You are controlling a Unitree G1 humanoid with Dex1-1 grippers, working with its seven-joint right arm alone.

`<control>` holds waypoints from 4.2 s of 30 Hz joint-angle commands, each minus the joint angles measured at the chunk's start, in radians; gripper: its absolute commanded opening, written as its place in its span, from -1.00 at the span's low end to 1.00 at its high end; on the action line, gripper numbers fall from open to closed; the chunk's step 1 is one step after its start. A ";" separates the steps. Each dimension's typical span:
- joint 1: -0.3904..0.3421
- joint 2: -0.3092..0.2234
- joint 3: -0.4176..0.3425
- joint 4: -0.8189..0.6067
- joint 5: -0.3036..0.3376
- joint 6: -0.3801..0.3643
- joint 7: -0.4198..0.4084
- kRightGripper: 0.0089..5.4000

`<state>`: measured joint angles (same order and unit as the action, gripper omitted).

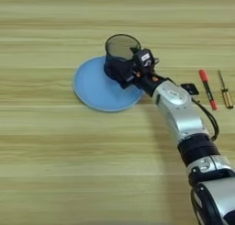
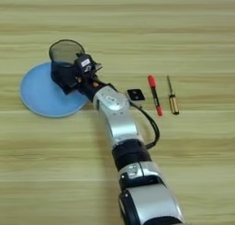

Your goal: Move the objects on the table

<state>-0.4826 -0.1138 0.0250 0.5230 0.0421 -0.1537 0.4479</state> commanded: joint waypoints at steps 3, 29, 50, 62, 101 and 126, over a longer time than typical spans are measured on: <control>-0.026 -0.052 -0.068 -0.144 0.019 0.015 -0.057 0.75; -0.058 -0.116 -0.195 0.057 0.035 0.007 -0.192 0.75; -0.087 -0.106 -0.169 0.186 0.021 -0.030 -0.169 0.75; -0.089 -0.106 -0.162 0.197 0.020 -0.040 -0.170 0.97; 0.146 -0.098 -0.152 -0.163 0.033 0.059 -0.173 1.00; 0.225 -0.131 -0.254 -0.140 0.060 0.049 -0.217 1.00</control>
<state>-0.1824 -0.2137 -0.2110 0.4096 0.0855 -0.0731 0.2459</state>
